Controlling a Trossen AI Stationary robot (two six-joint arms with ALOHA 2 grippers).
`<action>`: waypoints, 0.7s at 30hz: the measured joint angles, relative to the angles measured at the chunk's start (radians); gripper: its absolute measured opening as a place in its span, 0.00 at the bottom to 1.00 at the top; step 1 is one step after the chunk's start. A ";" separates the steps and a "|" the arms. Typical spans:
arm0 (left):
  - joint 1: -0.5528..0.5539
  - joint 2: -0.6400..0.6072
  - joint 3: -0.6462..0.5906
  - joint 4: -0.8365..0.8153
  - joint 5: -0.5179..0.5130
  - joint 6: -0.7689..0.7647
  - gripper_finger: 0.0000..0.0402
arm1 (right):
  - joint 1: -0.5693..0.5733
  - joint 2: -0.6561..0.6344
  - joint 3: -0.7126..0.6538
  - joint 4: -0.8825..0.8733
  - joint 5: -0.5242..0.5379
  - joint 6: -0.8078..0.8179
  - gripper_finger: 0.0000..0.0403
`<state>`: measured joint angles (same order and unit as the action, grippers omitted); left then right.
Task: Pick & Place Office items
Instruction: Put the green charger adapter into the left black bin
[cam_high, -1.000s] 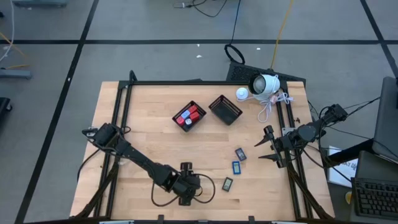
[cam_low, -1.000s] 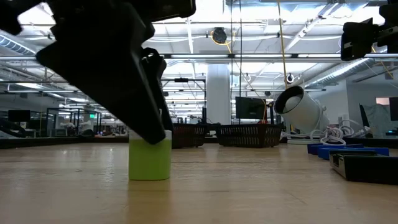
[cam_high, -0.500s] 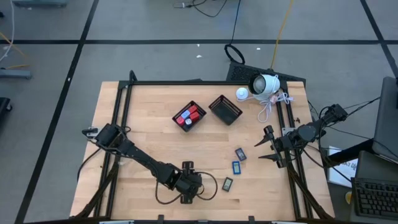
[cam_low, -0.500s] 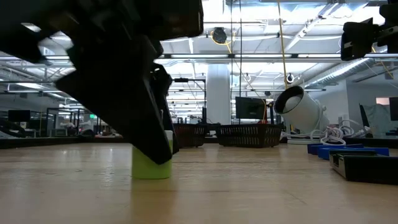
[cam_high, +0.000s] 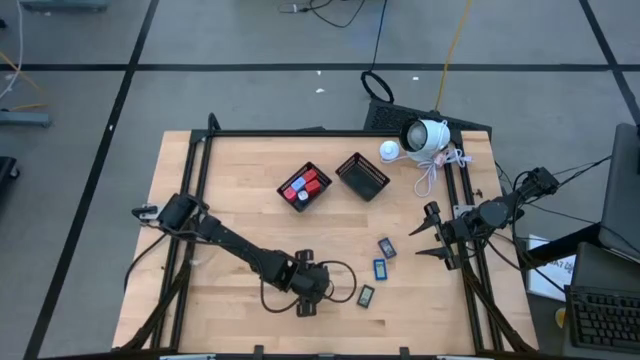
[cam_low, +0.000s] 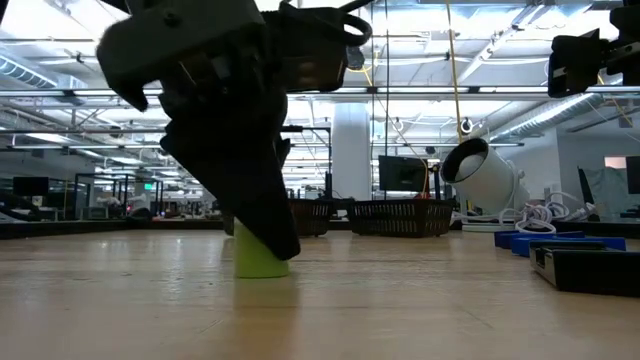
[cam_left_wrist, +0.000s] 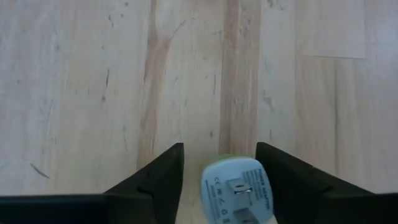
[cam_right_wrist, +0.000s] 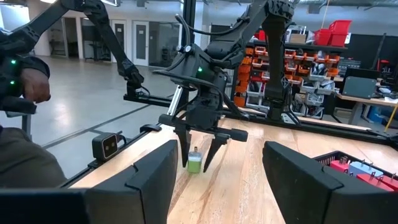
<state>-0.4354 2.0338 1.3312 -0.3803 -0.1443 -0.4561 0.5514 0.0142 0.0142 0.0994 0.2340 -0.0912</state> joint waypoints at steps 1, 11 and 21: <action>0.002 0.000 0.000 0.000 0.013 0.000 0.46 | 0.000 0.000 0.000 0.000 0.000 0.000 0.56; 0.025 -0.004 0.002 -0.042 0.169 -0.025 0.39 | 0.000 0.000 0.000 0.000 0.000 0.000 0.56; 0.043 -0.005 0.002 -0.106 0.128 -0.046 0.78 | 0.000 0.000 0.000 0.000 0.000 0.000 0.56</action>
<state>-0.3923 2.0291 1.3327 -0.4860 -0.0164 -0.5019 0.5514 0.0142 0.0141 0.0992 0.2337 -0.0910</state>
